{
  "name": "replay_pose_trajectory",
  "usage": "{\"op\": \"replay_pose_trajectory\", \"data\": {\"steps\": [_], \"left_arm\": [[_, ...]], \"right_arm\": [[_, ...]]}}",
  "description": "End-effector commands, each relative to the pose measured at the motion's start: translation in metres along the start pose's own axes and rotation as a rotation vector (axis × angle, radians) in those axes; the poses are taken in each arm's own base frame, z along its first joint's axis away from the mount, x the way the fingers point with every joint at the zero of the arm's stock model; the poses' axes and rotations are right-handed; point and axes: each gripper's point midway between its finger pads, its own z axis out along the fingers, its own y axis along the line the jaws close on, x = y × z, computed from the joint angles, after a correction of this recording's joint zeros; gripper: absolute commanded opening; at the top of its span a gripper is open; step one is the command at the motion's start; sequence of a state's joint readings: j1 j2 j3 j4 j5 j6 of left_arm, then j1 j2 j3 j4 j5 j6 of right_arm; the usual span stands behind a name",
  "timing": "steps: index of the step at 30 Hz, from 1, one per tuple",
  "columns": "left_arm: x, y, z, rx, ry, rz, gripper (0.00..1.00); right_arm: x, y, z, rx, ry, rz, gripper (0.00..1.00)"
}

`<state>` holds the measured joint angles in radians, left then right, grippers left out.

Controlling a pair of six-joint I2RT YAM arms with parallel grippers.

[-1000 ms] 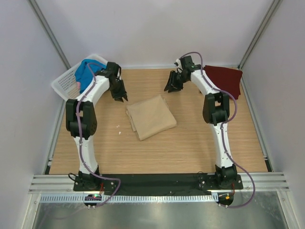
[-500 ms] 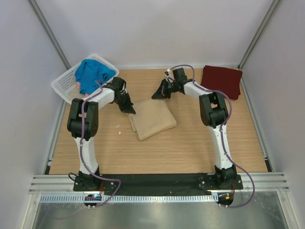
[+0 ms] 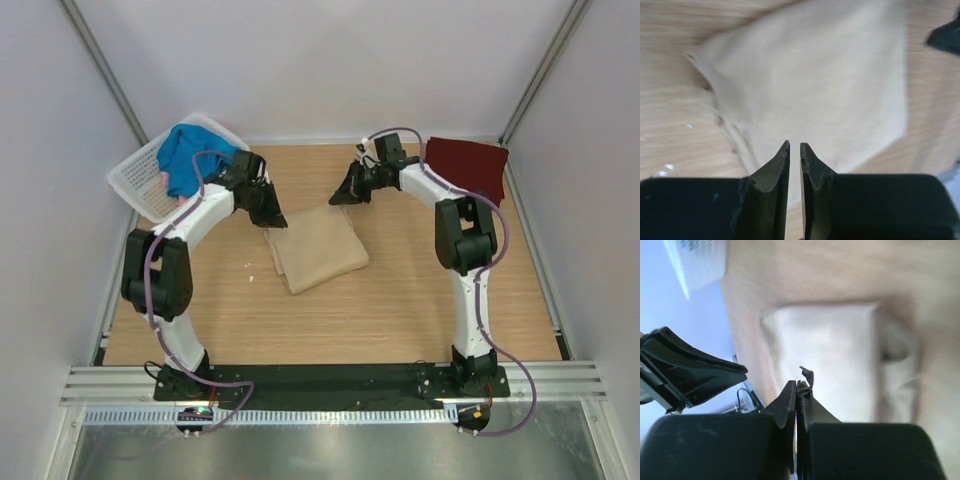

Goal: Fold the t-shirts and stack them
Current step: Fold the tshirt

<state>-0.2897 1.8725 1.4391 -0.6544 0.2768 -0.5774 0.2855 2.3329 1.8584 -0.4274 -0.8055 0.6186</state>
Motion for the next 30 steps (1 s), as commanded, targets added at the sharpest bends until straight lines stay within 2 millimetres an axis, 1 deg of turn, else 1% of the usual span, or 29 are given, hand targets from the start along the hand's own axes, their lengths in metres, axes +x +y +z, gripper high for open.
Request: {"op": "replay_pose_trajectory", "data": {"steps": [1,2,3,4,5,6,7,8,9,10,11,12,13,14,15,16,17,18,19,20,22,23,24,25,26,27,29,30], "left_arm": [[0.025,-0.042,-0.032,0.130,0.004,0.000,0.13],[0.037,-0.046,-0.028,0.164,0.030,-0.020,0.11],[0.052,-0.052,-0.020,0.228,0.055,-0.070,0.10],[0.068,-0.057,-0.013,0.248,0.076,-0.067,0.08],[0.076,-0.060,-0.008,0.266,0.082,-0.075,0.07],[0.089,-0.053,0.003,0.269,0.084,-0.081,0.06],[0.097,-0.056,0.005,0.278,0.085,-0.105,0.05],[0.102,-0.052,0.010,0.277,0.087,-0.122,0.05],[0.110,-0.048,0.013,0.274,0.099,-0.133,0.04],[0.121,-0.036,0.021,0.248,0.112,-0.151,0.04],[0.127,-0.030,0.023,0.237,0.123,-0.157,0.03],[0.132,-0.025,0.026,0.228,0.133,-0.155,0.03],[0.142,-0.014,0.030,0.201,0.150,-0.157,0.02],[0.146,-0.008,0.033,0.186,0.156,-0.151,0.02],[0.150,-0.005,0.033,0.177,0.161,-0.148,0.02],[0.153,-0.001,0.034,0.166,0.165,-0.148,0.02],[0.156,0.003,0.032,0.152,0.164,-0.147,0.02],[0.155,0.003,0.029,0.154,0.160,-0.144,0.02],[0.155,0.001,0.026,0.155,0.156,-0.137,0.02],[0.148,-0.004,0.016,0.159,0.131,-0.126,0.02],[0.145,-0.012,0.006,0.163,0.120,-0.099,0.02],[0.138,-0.022,-0.002,0.170,0.109,-0.086,0.03],[0.136,-0.030,-0.007,0.189,0.102,-0.076,0.03],[0.133,-0.039,-0.010,0.208,0.097,-0.068,0.04],[0.126,-0.049,-0.014,0.231,0.086,-0.065,0.04],[0.124,-0.057,-0.011,0.243,0.087,-0.071,0.04],[0.119,-0.066,-0.005,0.272,0.091,-0.085,0.04],[0.119,-0.072,-0.002,0.296,0.109,-0.096,0.04]], "right_arm": [[0.050,0.073,-0.029,-0.061,0.046,-0.139,0.01],[0.063,0.073,-0.028,-0.065,0.060,-0.140,0.01],[0.080,0.058,-0.022,-0.066,0.076,-0.122,0.01],[0.090,0.068,-0.028,-0.093,0.072,-0.117,0.01],[0.097,0.061,-0.027,-0.096,0.074,-0.100,0.01],[0.110,0.046,-0.025,-0.091,0.085,-0.081,0.01],[0.116,0.044,-0.028,-0.099,0.098,-0.079,0.01],[0.123,0.040,-0.028,-0.097,0.104,-0.086,0.01],[0.135,0.026,-0.028,-0.085,0.120,-0.067,0.01],[0.141,0.022,-0.029,-0.090,0.130,-0.068,0.01],[0.143,0.019,-0.032,-0.095,0.123,-0.076,0.01],[0.153,0.005,-0.032,-0.090,0.130,-0.060,0.01],[0.158,0.001,-0.033,-0.093,0.136,-0.053,0.01],[0.161,-0.004,-0.034,-0.097,0.141,-0.044,0.01],[0.164,-0.015,-0.036,-0.081,0.134,-0.032,0.01],[0.164,-0.021,-0.037,-0.070,0.129,-0.023,0.01],[0.165,-0.025,-0.038,-0.063,0.127,-0.017,0.01],[0.166,-0.031,-0.041,-0.050,0.135,-0.002,0.01],[0.166,-0.031,-0.043,-0.043,0.136,-0.002,0.01],[0.162,-0.028,-0.045,-0.038,0.129,-0.017,0.01],[0.163,-0.015,-0.051,-0.032,0.126,-0.040,0.01],[0.160,-0.005,-0.052,-0.041,0.121,-0.056,0.01],[0.160,0.003,-0.053,-0.051,0.119,-0.066,0.01],[0.165,0.012,-0.048,-0.060,0.135,-0.079,0.01],[0.162,0.019,-0.045,-0.068,0.131,-0.094,0.01],[0.161,0.016,-0.039,-0.059,0.135,-0.090,0.01],[0.160,0.019,-0.030,-0.072,0.138,-0.051,0.01],[0.156,0.018,-0.026,-0.089,0.124,-0.053,0.01]]}}
